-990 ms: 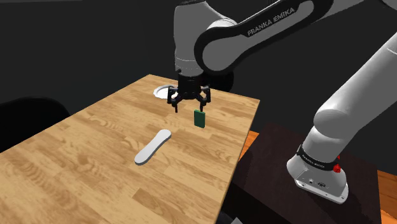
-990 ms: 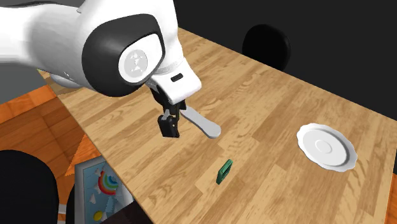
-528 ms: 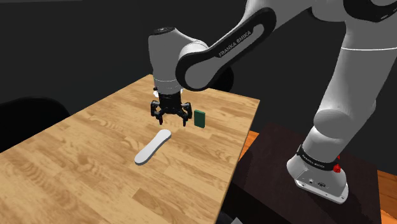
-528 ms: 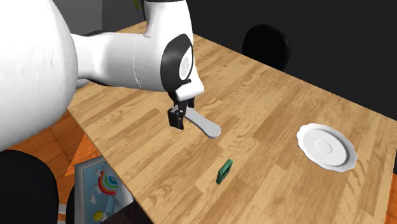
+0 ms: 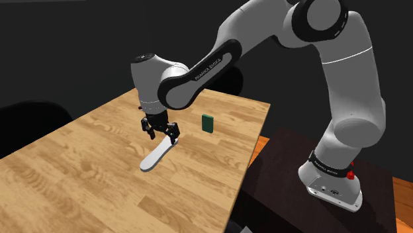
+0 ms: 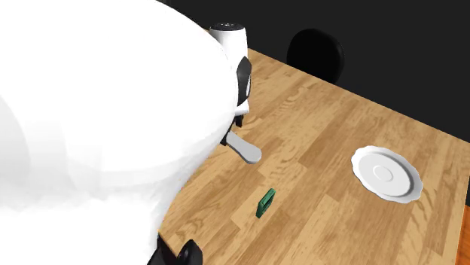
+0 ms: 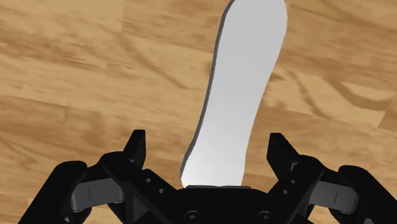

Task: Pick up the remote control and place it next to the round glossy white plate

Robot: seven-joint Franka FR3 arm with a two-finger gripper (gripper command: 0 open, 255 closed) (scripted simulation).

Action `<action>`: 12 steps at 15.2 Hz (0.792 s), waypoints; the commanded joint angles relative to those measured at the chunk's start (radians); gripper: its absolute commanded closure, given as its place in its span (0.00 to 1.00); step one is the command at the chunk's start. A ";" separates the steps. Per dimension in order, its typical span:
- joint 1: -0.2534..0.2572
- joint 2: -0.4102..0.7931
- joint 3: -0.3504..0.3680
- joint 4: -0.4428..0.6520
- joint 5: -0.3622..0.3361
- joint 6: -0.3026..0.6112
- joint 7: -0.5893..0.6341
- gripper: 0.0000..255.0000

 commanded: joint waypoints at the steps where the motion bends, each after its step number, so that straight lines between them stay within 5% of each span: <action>1: 0.053 0.088 -0.040 0.096 -0.022 -0.018 0.057 0.00; 12: 0.094 0.188 -0.089 0.135 -0.062 0.038 0.098 0.00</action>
